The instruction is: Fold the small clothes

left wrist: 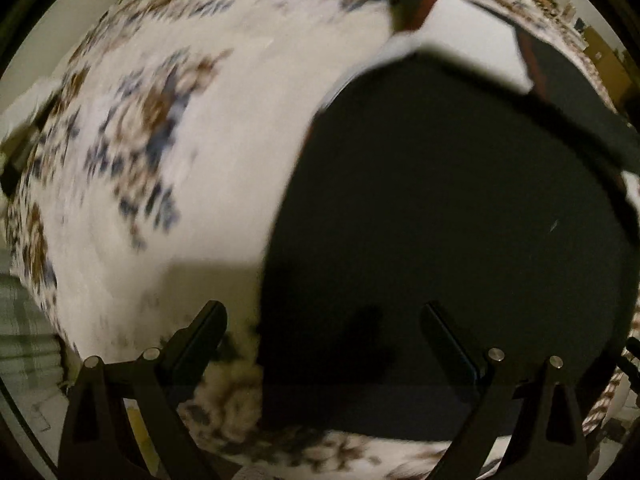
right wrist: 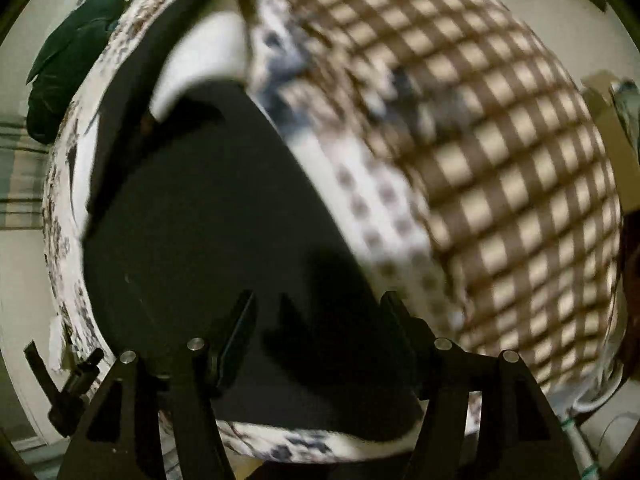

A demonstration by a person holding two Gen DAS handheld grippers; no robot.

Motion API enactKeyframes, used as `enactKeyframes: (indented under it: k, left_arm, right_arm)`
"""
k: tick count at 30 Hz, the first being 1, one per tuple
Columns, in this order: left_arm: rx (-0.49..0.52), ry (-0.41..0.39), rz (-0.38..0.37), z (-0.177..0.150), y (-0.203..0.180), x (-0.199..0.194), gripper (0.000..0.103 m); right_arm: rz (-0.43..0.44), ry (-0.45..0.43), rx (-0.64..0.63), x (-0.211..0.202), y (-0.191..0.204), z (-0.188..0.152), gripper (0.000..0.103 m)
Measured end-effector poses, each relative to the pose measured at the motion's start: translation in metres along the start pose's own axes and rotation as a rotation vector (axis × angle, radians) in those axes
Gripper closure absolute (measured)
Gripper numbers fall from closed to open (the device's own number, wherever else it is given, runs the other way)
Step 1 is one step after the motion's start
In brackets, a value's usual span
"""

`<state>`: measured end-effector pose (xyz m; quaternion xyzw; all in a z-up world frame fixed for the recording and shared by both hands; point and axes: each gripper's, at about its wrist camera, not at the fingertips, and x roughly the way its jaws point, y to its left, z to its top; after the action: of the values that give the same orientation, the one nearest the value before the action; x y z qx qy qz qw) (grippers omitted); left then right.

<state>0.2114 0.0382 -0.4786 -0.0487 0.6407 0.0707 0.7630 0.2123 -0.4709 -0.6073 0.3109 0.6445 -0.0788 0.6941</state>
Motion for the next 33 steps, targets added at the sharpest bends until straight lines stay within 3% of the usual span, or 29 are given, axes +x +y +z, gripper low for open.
enactKeyframes:
  k: [5,9,11,12,13,15,16,18,22,23,25,26,29,30,33]
  left_arm:
    - [-0.038,0.027,-0.043,-0.024,0.026,0.031,0.004]
    - [-0.097,0.074,-0.163,-0.033,0.035,0.058,0.004]
    - [-0.089,0.068,-0.190,-0.037,0.034,0.062,0.012]
    - [-0.077,0.055,-0.189,-0.039,0.032,0.061,0.021]
    - [-0.063,0.036,-0.195,-0.041,0.030,0.058,0.049]
    - [-0.030,0.021,-0.223,-0.044,0.022,0.053,0.081]
    - [-0.016,0.010,-0.224,-0.045,0.019,0.049,0.090]
    - [-0.002,-0.018,-0.231,-0.046,0.015,0.041,0.092]
    - [-0.028,-0.032,-0.255,-0.049,0.020,0.036,0.091]
    - [-0.033,-0.024,-0.261,-0.049,0.022,0.038,0.090]
    - [-0.061,0.011,-0.302,-0.048,0.027,0.048,0.080]
    - [-0.090,0.037,-0.326,-0.047,0.033,0.054,0.076]
    - [-0.170,0.047,-0.419,-0.047,0.053,0.059,0.062]
    - [-0.199,0.042,-0.458,-0.048,0.060,0.060,0.053]
    - [-0.273,0.025,-0.579,-0.049,0.079,0.063,0.042]
  right_arm:
    - [0.019,0.010,0.016,0.018,-0.026,-0.043,0.037]
    - [0.036,0.034,0.006,0.037,-0.035,-0.067,0.037]
    - [0.034,0.047,0.001,0.046,-0.040,-0.073,0.037]
    - [0.045,0.056,0.012,0.051,-0.043,-0.077,0.037]
    - [0.059,0.052,0.025,0.054,-0.045,-0.080,0.037]
    - [0.084,0.037,0.035,0.056,-0.046,-0.084,0.041]
    - [0.099,0.034,0.045,0.057,-0.048,-0.087,0.056]
    - [0.145,0.040,0.077,0.060,-0.049,-0.090,0.082]
    - [0.151,0.024,0.054,0.048,-0.049,-0.100,0.083]
    - [0.124,0.029,0.033,0.047,-0.047,-0.099,0.081]
    - [0.062,0.064,0.022,0.049,-0.050,-0.096,0.049]
    - [0.060,0.086,0.039,0.053,-0.052,-0.094,0.043]
    - [0.132,0.082,0.088,0.053,-0.063,-0.086,0.041]
    - [0.156,0.060,0.102,0.047,-0.071,-0.084,0.041]
    - [0.221,0.003,0.162,0.035,-0.096,-0.078,0.041]
